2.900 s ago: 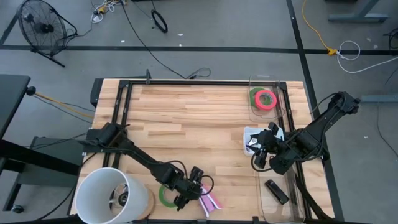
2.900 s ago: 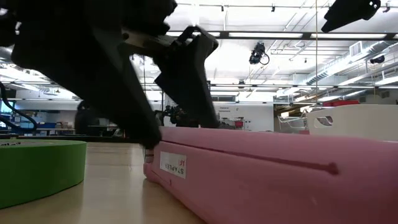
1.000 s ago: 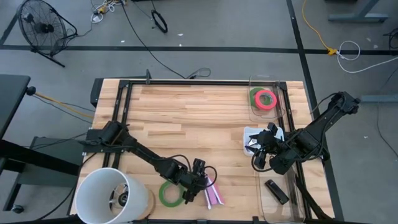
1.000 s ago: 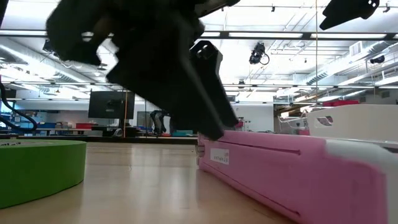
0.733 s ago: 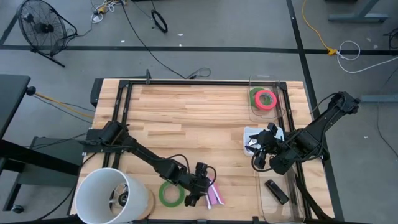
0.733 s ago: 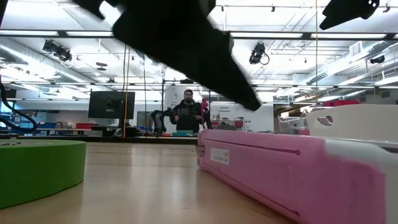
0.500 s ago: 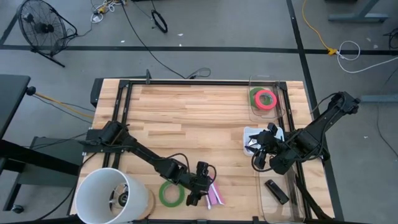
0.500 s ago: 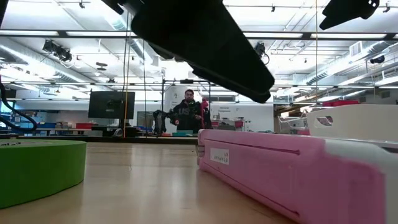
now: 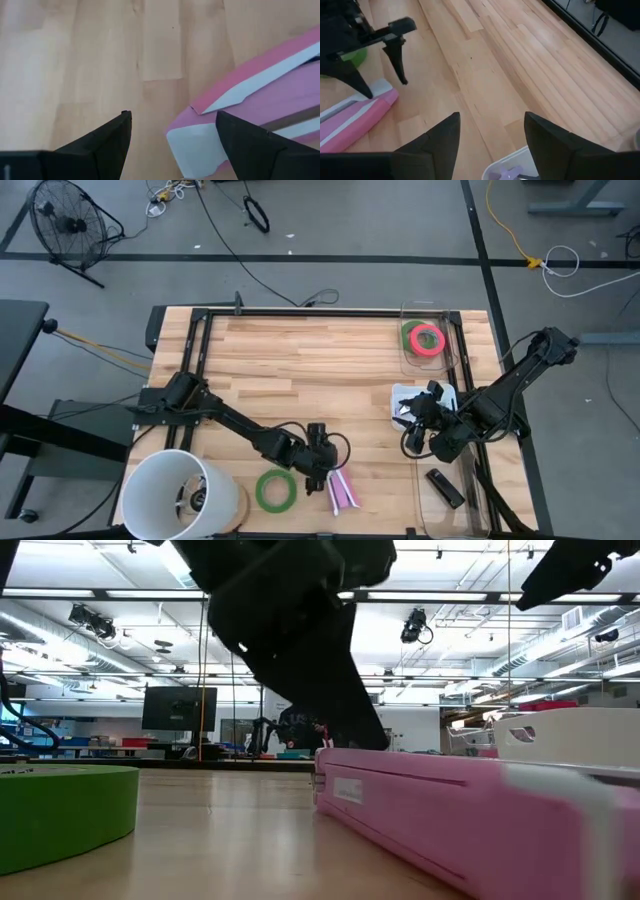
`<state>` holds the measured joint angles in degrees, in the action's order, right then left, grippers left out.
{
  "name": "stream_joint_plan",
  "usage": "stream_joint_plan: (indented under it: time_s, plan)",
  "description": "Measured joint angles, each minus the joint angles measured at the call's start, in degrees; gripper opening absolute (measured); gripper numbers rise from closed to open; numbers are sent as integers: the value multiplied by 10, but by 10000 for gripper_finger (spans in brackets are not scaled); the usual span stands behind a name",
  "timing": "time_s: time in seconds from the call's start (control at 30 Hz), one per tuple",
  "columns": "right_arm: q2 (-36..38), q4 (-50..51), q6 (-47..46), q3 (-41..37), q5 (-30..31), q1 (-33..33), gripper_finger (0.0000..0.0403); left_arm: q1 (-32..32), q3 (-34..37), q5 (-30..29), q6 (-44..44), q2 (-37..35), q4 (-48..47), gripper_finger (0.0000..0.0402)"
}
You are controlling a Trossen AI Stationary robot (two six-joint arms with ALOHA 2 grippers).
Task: Pick and place Stapler, Stapler remover, tape
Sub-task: Put the pink stapler into the bottom transparent bin
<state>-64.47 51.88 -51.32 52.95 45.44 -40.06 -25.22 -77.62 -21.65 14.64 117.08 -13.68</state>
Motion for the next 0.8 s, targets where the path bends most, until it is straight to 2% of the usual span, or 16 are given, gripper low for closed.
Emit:
stream_joint_plan:
  time_s: [0.1,0.53,0.6,0.73,0.8]
  plan:
    - [0,-1,8,0,1,0,220,2,0,28,-1,-3,3,296]
    - [0,-3,9,0,1,2,220,-15,-2,38,22,11,-20,296]
    - [0,-3,8,0,1,2,219,-14,-1,66,47,11,-18,295]
    - [0,-3,9,0,1,2,219,-12,0,182,58,10,7,296]
    - [0,-3,9,0,2,2,220,-13,1,218,57,10,11,296]
